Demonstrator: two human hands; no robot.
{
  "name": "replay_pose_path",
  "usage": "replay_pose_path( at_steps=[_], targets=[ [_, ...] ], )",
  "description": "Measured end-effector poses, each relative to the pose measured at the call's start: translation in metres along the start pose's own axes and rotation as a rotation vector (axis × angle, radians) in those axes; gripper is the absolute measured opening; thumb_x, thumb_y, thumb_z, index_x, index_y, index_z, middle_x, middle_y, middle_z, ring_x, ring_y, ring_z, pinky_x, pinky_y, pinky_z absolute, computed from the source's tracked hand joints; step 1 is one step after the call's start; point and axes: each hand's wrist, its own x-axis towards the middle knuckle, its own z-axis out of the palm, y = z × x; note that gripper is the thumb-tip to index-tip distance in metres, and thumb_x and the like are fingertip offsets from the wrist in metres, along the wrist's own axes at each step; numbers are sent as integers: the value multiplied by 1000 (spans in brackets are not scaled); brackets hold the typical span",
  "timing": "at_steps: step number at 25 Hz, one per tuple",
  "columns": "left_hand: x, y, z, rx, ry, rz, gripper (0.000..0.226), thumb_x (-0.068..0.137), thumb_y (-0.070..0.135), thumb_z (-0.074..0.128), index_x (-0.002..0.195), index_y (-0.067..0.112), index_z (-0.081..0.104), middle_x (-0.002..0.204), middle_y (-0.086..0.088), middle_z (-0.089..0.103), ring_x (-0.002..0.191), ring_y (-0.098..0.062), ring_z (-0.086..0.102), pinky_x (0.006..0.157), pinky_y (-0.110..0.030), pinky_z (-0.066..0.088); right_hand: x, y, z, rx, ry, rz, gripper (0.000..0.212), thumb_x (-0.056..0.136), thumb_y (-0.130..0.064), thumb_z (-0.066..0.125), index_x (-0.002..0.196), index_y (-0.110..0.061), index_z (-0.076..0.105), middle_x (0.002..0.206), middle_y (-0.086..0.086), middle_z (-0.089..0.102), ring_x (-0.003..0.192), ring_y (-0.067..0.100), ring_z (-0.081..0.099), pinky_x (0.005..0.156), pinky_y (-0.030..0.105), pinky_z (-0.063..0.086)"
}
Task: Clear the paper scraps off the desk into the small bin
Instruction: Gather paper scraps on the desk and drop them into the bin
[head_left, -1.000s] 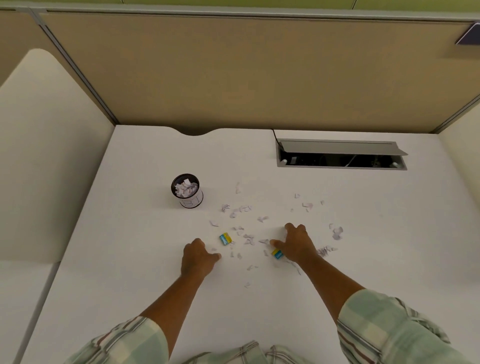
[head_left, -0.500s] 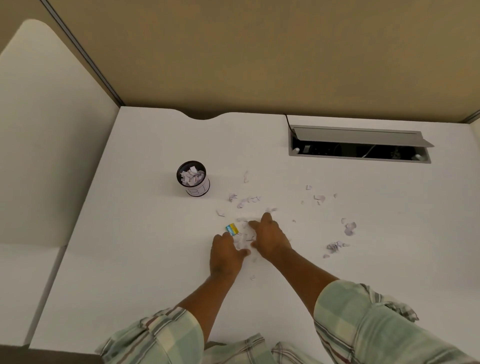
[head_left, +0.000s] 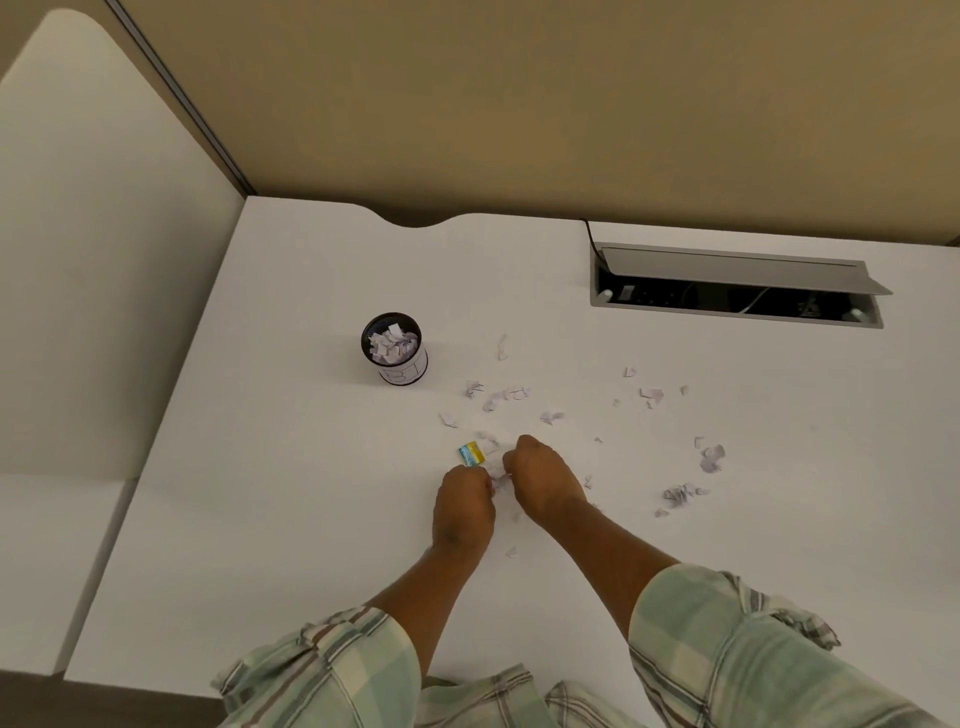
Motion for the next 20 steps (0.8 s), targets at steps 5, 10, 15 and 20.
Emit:
replay_pose_path(
  at_steps=[5, 10, 15, 20],
  targets=[
    [7, -7, -14, -43, -67, 17, 16, 94, 19, 68, 99, 7, 77, 97, -6, 77, 83, -16, 70, 79, -18, 56, 1, 10, -14, 296, 9, 245, 14, 87, -6, 67, 93, -11, 79, 102, 6, 76, 95, 21, 71, 85, 26, 57],
    [6, -20, -35, -204, -52, -34, 13, 90, 15, 71, 79, 12, 77, 75, -3, 75, 64, -16, 72, 69, -29, 63, -12, 18, -25, 997, 50, 477, 10, 73, -4, 87, 76, -2, 78, 77, 12, 78, 68, 25, 73, 71, 32, 64],
    [12, -26, -69, -420, 20, -96, 13, 86, 13, 76, 75, 20, 75, 72, 2, 74, 58, -12, 71, 52, -19, 58, -12, -1, -47, 1334, 55, 448, 19, 75, -4, 87, 85, 7, 76, 81, 15, 77, 70, 19, 72, 70, 28, 63],
    [37, -22, -118, -504, 137, -45, 12, 84, 15, 76, 72, 19, 76, 67, 2, 74, 56, -13, 72, 48, -16, 53, 13, -42, -87, 1400, 108, 306, 25, 77, -5, 86, 91, 11, 74, 90, 22, 77, 71, 19, 74, 68, 26, 62]
  ],
)
